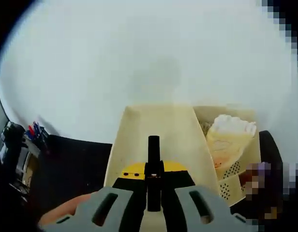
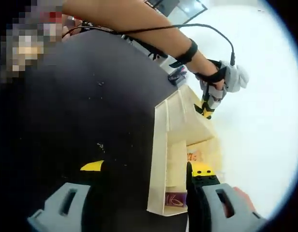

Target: Open the drawer, pick up the cosmetic bottles from the table one by one, place them into the drawer, release the gripper, close the drawer, and move the gripper away

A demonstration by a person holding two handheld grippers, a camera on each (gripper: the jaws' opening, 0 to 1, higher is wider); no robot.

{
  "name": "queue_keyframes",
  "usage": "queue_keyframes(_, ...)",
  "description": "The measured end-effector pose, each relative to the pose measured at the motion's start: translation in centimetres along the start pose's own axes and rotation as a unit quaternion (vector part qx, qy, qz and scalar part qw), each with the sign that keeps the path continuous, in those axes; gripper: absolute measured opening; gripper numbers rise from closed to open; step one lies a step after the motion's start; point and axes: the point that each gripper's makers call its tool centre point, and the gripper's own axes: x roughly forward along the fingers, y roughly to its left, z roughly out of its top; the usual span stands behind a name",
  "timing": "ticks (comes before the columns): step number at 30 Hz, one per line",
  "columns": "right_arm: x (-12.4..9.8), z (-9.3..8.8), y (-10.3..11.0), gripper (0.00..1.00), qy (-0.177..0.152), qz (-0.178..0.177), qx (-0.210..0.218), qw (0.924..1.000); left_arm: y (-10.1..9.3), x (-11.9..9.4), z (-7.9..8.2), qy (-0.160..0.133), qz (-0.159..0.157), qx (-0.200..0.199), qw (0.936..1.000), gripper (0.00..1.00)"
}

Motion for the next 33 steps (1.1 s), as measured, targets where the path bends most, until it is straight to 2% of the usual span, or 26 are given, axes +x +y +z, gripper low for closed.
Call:
queue_keyframes(2, 0.1, 0.0, 0.0, 0.62, 0.001, 0.002, 0.000, 1.0000, -0.4, -0.1, -0.4, -0.001, 0.003, 0.006, 1.0000, 0.06)
queue_keyframes(6, 0.3, -0.1, 0.0, 0.62, 0.003, 0.004, -0.001, 1.0000, -0.4, 0.2, -0.1, -0.002, 0.002, 0.008, 1.0000, 0.06)
queue_keyframes(8, 0.3, -0.1, 0.2, 0.62, 0.003, 0.005, -0.001, 1.0000, -0.7, 0.0, -0.5, -0.002, 0.003, 0.010, 0.9999, 0.06)
queue_keyframes(12, 0.2, -0.2, 0.6, 0.62, 0.004, 0.005, -0.001, 1.0000, -0.3, 0.5, -0.2, 0.000, 0.005, 0.011, 0.9999, 0.06)
queue_keyframes(14, 0.2, -0.2, 0.6, 0.62, 0.003, 0.005, -0.001, 1.0000, -0.5, 0.4, -0.6, -0.001, 0.005, 0.011, 0.9999, 0.06)
queue_keyframes(24, 0.5, -0.1, 0.1, 0.62, 0.002, 0.004, -0.003, 1.0000, -0.1, 1.4, 0.8, -0.014, 0.000, 0.026, 0.9996, 0.09)
queue_keyframes(28, 0.6, -0.1, -0.1, 0.62, 0.000, 0.005, -0.004, 1.0000, 0.3, 1.7, 1.0, -0.011, 0.008, 0.032, 0.9994, 0.10)
queue_keyframes(33, 0.7, 0.0, -0.2, 0.62, -0.002, 0.006, -0.004, 1.0000, 0.1, 1.5, 0.7, -0.012, 0.013, 0.016, 0.9997, 0.07)
